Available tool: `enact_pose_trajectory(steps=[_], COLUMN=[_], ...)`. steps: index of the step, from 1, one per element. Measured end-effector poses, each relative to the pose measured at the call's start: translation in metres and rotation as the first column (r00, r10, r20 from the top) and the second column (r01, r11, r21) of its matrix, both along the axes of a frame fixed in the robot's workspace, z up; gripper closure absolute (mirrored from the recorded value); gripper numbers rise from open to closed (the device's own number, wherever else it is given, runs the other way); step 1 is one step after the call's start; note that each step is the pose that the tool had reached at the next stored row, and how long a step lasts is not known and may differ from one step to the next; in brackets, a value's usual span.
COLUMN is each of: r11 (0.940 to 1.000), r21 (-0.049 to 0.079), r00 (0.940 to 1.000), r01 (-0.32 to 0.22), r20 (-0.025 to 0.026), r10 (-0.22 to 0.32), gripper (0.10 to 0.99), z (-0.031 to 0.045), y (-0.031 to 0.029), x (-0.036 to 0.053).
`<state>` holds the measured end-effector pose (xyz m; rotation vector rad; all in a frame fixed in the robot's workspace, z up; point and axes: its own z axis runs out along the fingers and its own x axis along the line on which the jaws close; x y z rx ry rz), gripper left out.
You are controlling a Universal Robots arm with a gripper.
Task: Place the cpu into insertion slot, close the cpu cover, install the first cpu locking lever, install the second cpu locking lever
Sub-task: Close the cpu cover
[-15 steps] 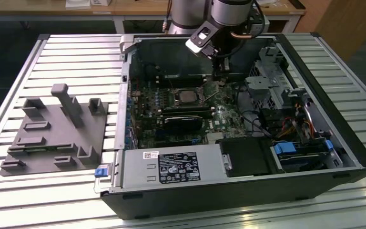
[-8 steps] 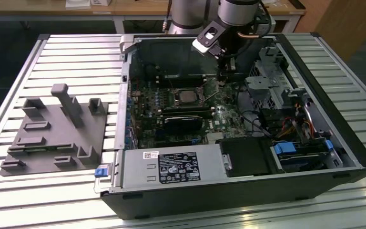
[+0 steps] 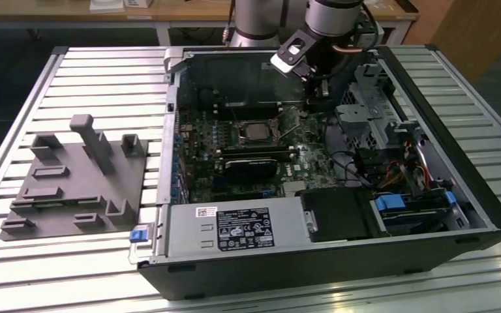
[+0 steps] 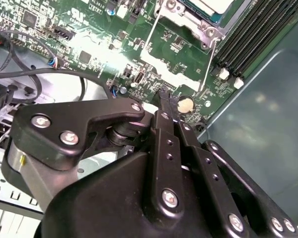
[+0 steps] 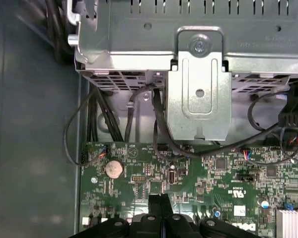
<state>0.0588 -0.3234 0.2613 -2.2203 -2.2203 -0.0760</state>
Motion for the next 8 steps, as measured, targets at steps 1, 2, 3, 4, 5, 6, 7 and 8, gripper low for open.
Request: enact_pose_trajectory(steps=[1, 2, 3, 4, 5, 6, 7, 8], r11=[1.0000, 1.0000, 1.0000, 1.0000, 1.0000, 1.0000, 1.0000, 1.0000], r21=[0.000, 0.000, 0.000, 0.000, 0.000, 0.000, 0.000, 0.000], r00=[1.0000, 1.0000, 1.0000, 1.0000, 1.0000, 1.0000, 1.0000, 1.0000], r01=[0.000, 0.000, 0.000, 0.000, 0.000, 0.000, 0.000, 0.000], r20=[0.0000, 0.0000, 0.0000, 0.0000, 0.0000, 0.0000, -0.0001, 0.0000], r10=[0.000, 0.000, 0.000, 0.000, 0.000, 0.000, 0.000, 0.000], gripper=[0.980, 0.980, 0.980, 0.980, 0.980, 0.980, 0.980, 0.980], z=[-0.0012, -0.0024, -0.0037, -0.0049, -0.0060, -0.0070, -0.0079, -0.0087], y=[0.0000, 0.0000, 0.0000, 0.0000, 0.0000, 0.0000, 0.0000, 0.0000], x=[0.0002, 0.0004, 0.0006, 0.0008, 0.0009, 0.0011, 0.0011, 0.0013])
